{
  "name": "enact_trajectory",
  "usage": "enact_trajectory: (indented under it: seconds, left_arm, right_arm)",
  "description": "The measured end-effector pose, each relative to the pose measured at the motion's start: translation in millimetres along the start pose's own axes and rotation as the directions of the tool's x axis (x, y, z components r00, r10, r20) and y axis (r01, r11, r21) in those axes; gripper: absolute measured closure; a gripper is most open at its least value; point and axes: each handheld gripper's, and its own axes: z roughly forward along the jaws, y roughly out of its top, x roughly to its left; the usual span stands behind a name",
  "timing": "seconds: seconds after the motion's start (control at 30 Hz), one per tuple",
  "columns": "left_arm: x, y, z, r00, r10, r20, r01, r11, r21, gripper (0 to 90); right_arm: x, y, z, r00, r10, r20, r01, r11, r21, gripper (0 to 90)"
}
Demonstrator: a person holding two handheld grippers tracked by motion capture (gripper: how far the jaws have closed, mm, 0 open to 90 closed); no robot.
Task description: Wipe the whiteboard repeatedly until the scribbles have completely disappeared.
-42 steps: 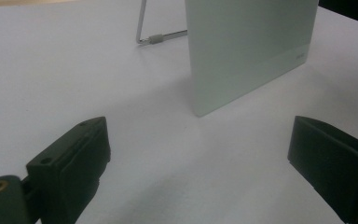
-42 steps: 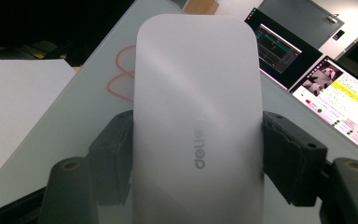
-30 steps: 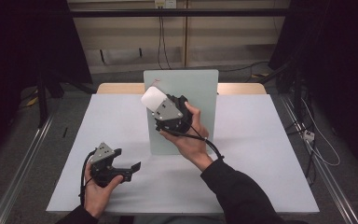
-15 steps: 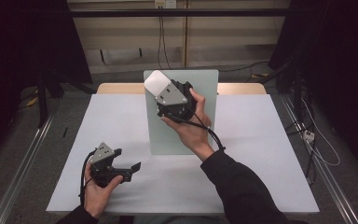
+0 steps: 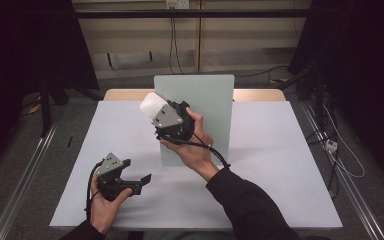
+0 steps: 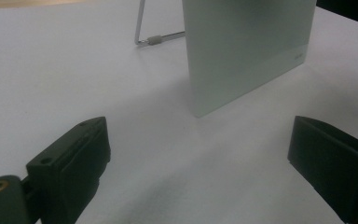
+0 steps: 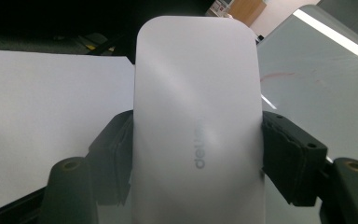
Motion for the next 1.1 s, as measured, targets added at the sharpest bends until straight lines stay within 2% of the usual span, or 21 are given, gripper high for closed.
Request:
enact_trajectory:
  seconds: [0.2,0.37,0.47,0.7,0.8,0.93,1.1]
  left_arm:
    - [0.1,0.2,-0.4,1.0,0.003,-0.001,-0.003,1.0,0.001,5.5]
    - [-0.1,0.1,-0.2,1.0,0.0,-0.001,0.0,1.0,-0.001,5.5]
    - [-0.1,0.1,0.1,1.0,0.002,0.0,-0.002,1.0,0.003,5.5]
    - [0.4,0.1,-0.6,1.0,0.003,0.0,-0.003,1.0,0.003,5.5]
    - [0.1,0.0,-0.4,1.0,0.004,0.0,-0.004,1.0,0.003,5.5]
    - [0.1,0.1,-1.0,1.0,0.001,-0.002,-0.001,1.0,0.0,5.5]
    - [-0.2,-0.1,-0.5,1.0,0.001,-0.001,-0.001,1.0,-0.002,5.5]
  right_arm:
    - [-19.1,8.4,-5.2,0.9972,0.025,0.071,-0.024,0.9995,-0.021,31.9]
    - [-25.0,11.2,-6.1,0.9927,0.037,0.115,-0.033,0.999,-0.031,31.9]
    - [-16.5,10.2,-3.4,0.9955,0.009,0.094,-0.008,0.9999,-0.014,31.9]
    - [19.9,-3.1,5.4,0.9992,-0.04,-0.001,0.04,0.999,0.019,31.9]
    - [24.5,-6.6,5.4,0.9992,-0.039,-0.01,0.039,0.999,0.023,31.9]
    - [14.1,-4.7,0.9,0.9992,-0.033,0.021,0.032,0.9992,0.025,31.9]
    - [-14.3,-4.0,-11.8,0.9935,0.011,0.113,-0.014,0.9996,0.025,31.9]
